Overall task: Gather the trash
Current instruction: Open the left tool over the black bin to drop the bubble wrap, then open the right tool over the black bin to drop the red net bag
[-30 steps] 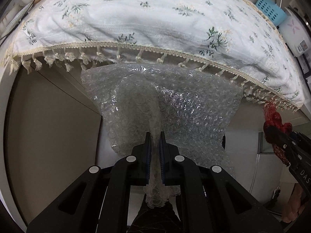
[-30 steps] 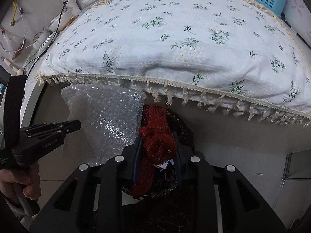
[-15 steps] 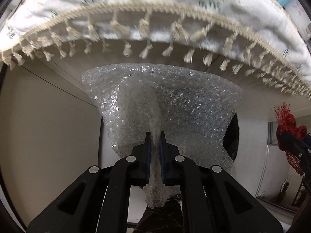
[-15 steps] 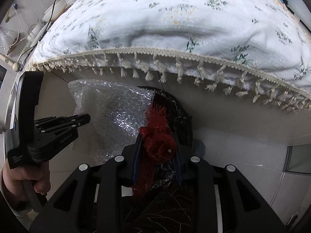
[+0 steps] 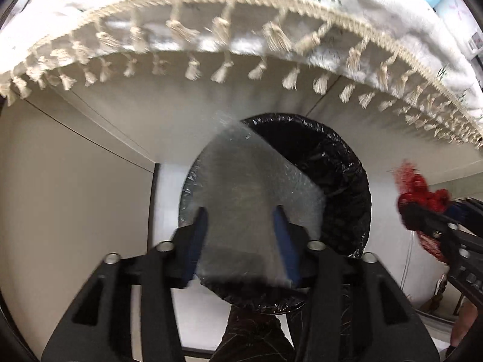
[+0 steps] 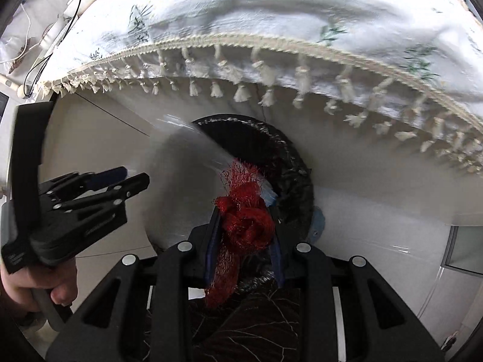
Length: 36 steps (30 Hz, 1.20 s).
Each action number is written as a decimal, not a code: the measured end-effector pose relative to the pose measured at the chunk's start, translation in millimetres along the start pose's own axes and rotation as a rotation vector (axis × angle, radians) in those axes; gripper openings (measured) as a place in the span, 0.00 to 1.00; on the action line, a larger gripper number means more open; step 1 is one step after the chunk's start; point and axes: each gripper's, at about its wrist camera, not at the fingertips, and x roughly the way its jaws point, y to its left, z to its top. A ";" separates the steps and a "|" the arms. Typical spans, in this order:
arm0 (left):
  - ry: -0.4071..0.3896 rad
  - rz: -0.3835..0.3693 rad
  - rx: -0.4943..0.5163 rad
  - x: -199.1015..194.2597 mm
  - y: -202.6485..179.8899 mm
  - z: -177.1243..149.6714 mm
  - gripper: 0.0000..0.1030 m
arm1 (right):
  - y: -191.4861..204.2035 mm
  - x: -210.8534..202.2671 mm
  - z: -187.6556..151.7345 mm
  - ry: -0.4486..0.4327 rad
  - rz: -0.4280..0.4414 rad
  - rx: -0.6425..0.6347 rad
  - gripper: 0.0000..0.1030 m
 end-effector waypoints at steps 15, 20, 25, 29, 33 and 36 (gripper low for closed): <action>-0.106 -0.011 -0.064 -48.5 33.8 -4.3 0.94 | 38.2 50.1 10.8 0.075 0.039 -0.095 0.28; -0.104 -0.011 -0.090 -53.2 45.4 -4.6 0.94 | 42.0 60.0 10.7 0.085 0.029 -0.111 0.28; -0.097 -0.006 -0.096 -50.5 49.2 -4.0 0.94 | 38.4 55.6 11.8 0.067 0.011 -0.103 0.39; -0.102 -0.007 -0.092 -48.0 46.5 -0.7 0.94 | 32.7 40.7 13.6 0.041 -0.002 -0.085 0.50; -0.105 -0.010 -0.086 -53.9 43.1 4.1 0.94 | 24.9 14.2 16.4 -0.024 -0.034 -0.063 0.68; -0.124 -0.017 -0.074 -71.1 39.8 10.0 0.94 | 17.9 -15.7 19.9 -0.087 -0.072 -0.023 0.79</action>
